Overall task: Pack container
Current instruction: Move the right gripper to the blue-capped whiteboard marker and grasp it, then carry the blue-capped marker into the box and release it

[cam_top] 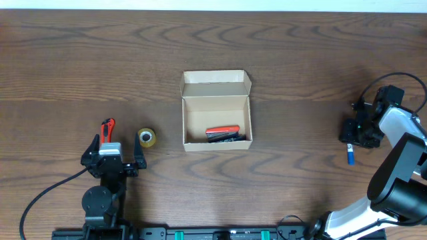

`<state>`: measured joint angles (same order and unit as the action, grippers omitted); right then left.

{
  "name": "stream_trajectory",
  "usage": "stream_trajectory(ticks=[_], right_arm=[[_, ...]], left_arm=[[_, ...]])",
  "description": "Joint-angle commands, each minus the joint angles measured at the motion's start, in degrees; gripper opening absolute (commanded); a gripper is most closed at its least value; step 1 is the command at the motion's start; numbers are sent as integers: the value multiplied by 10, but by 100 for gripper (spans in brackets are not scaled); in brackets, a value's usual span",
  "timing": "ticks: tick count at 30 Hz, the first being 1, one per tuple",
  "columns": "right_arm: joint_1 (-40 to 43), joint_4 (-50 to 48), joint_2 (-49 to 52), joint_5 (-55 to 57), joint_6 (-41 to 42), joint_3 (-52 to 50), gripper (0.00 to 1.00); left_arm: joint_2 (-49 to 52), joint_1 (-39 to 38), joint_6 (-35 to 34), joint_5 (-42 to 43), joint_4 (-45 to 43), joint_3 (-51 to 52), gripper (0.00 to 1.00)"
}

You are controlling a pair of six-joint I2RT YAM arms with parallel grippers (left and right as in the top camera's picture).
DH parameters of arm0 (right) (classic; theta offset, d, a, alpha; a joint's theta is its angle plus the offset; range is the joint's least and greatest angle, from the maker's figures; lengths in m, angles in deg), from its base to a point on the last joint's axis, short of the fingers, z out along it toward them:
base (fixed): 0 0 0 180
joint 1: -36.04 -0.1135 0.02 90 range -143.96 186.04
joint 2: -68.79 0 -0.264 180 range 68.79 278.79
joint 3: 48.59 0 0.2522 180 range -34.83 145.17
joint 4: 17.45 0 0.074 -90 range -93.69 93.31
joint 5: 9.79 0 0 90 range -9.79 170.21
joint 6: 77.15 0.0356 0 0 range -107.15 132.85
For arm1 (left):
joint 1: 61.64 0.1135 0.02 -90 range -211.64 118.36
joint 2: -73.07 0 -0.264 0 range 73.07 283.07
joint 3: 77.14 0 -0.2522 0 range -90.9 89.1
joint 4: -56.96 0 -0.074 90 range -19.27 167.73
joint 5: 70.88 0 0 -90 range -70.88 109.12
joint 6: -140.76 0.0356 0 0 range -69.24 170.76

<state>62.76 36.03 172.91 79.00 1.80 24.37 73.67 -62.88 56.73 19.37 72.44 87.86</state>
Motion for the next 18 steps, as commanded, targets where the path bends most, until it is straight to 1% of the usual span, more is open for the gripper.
stream_trajectory(ticks=[1, 2, 5, 9, 13, 18], right_arm=[[2, 0, 23, -10, -4, -5, 23], [2, 0, 23, -15, -4, -5, 23], [2, -3, 23, -34, -4, -5, 1], [2, -3, 23, -57, -4, -5, 1], [-9, -5, 22, -110, -4, 0, 1], [-46, 0, -9, -149, -4, 28, 1]], left_arm=[[-4, -1, -4, 7, 27, 9, 95], [-4, -1, -4, 7, 27, 9, 95], [-4, -1, -4, 7, 27, 9, 95], [-4, -1, -4, 7, 27, 9, 95], [-4, -1, -4, 7, 27, 9, 95], [-4, -1, -4, 7, 27, 9, 95]])
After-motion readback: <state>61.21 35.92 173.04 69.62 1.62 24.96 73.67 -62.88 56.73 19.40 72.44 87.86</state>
